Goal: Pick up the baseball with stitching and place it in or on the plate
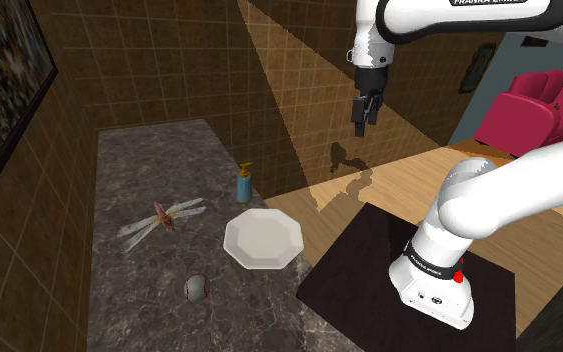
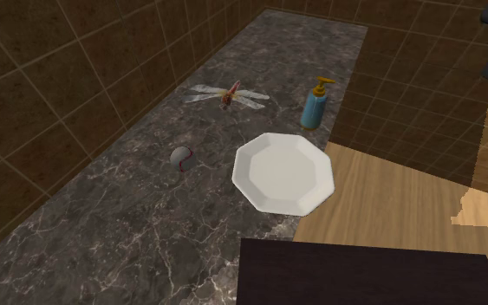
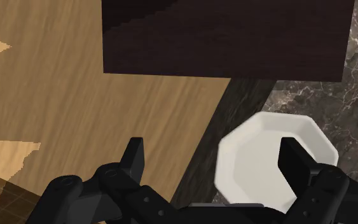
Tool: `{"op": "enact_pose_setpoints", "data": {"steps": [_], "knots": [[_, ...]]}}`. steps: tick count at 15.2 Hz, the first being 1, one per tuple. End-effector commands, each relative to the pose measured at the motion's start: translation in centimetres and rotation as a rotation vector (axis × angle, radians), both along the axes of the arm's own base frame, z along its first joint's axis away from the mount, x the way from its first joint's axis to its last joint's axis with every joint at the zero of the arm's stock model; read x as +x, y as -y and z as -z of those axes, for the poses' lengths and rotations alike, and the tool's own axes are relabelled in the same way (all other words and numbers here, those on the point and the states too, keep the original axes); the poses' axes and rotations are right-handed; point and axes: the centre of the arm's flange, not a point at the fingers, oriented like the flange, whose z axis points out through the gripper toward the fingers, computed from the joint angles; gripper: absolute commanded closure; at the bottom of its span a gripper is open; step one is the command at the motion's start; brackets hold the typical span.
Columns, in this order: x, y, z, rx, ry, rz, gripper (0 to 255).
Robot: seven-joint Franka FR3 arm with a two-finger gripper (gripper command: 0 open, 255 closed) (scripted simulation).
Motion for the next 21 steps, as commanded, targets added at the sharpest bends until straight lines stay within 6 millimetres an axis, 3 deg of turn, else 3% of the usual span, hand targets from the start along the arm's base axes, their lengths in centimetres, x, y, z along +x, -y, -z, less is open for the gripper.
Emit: {"op": "enact_pose_setpoints", "data": {"steps": [1, 21], "knots": [[0.0, 0.0, 0.0, 0.0, 0.0, 0.0, 0], [7.1, -21.2, 14.7, -0.039, -0.001, 0.106, 0]]}}
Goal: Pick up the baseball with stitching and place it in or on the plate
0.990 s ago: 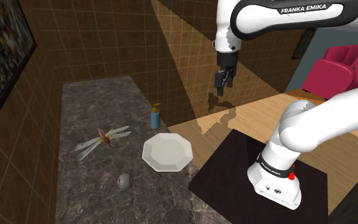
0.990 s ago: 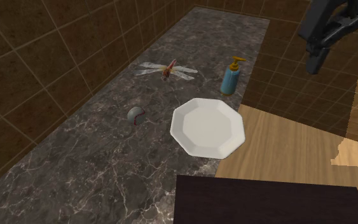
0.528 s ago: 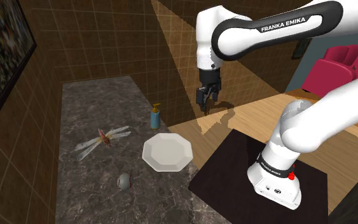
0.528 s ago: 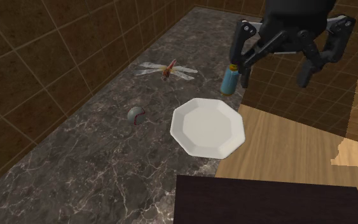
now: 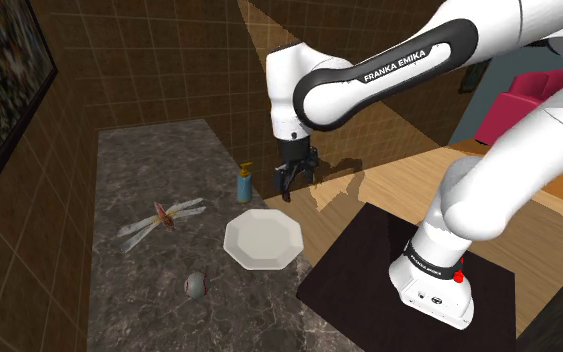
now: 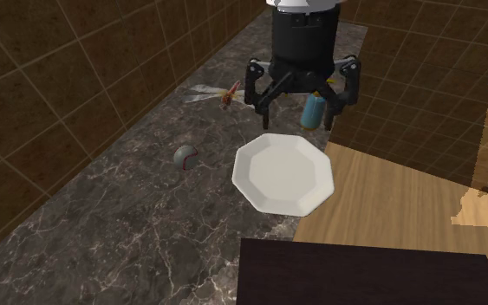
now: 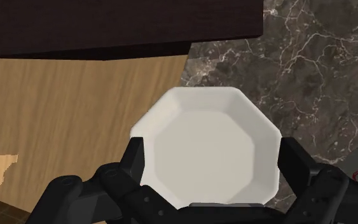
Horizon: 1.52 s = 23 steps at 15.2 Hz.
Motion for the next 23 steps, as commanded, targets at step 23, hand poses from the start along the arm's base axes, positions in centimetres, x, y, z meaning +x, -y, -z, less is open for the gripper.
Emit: {"op": "enact_pose_setpoints", "data": {"steps": [23], "knots": [[11.1, -23.6, 18.7, -0.046, -0.001, 0.128, 0]]}}
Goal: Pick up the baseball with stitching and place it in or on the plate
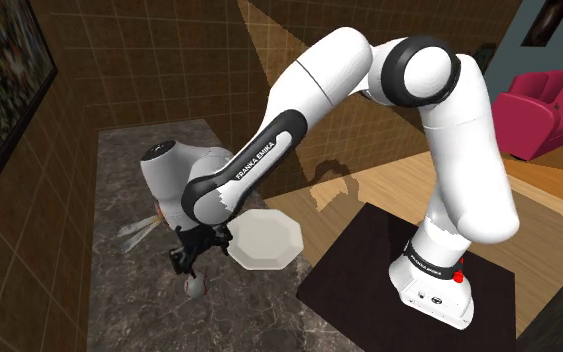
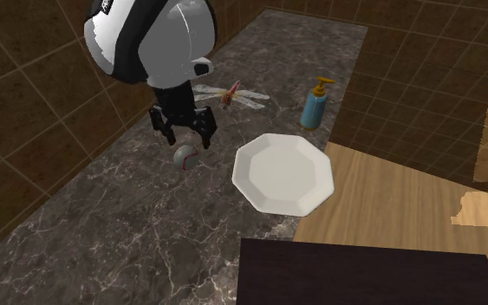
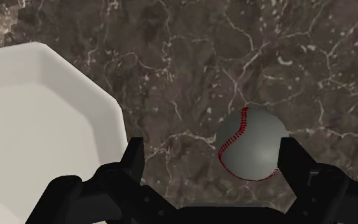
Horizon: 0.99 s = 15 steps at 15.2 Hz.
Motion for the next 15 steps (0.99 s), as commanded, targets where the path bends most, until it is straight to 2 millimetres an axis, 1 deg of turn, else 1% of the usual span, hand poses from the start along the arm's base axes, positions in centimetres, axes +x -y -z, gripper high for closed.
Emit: {"op": "enact_pose_setpoints", "data": {"steps": [1, 3, 4, 11, 12, 15], "knots": [[1.2, -2.1, 1.9, -0.006, 0.0, 0.012, 0], [2.3, -3.9, 3.5, -0.01, 0.0, 0.022, 0], [2.5, -4.4, 3.9, -0.01, 0.0, 0.025, 0], [1.8, -3.9, 7.5, -0.01, 0.0, 0.025, 0], [1.8, -3.9, 7.8, -0.01, 0.0, 0.025, 0], [1.8, -3.9, 7.8, -0.01, 0.0, 0.025, 0]]}}
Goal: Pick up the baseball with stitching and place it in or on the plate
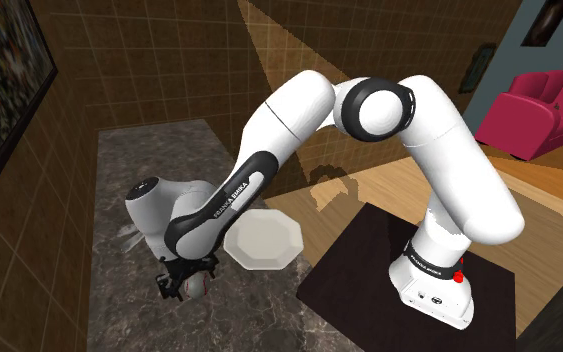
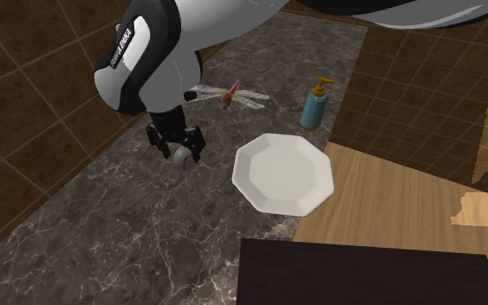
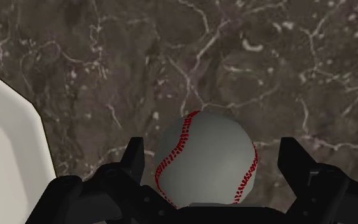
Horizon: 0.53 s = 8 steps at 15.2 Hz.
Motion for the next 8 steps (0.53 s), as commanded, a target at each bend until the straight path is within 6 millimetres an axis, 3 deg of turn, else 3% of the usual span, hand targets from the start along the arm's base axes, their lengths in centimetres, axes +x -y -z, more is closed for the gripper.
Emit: {"op": "enact_pose_setpoints", "data": {"steps": [1, 4, 5, 8], "knots": [[-0.03, 0.0, 0.03, 0.0, 0.0, 0.0, 0], [-0.02, 0.0, 0.03, 0.0, 0.0, 0.0, 0], [-0.02, 0.0, 0.03, 0.0, 0.0, 0.0, 255], [-0.01, 0.04, 0.05, 0.0, 0.0, 0.0, 255]]}}
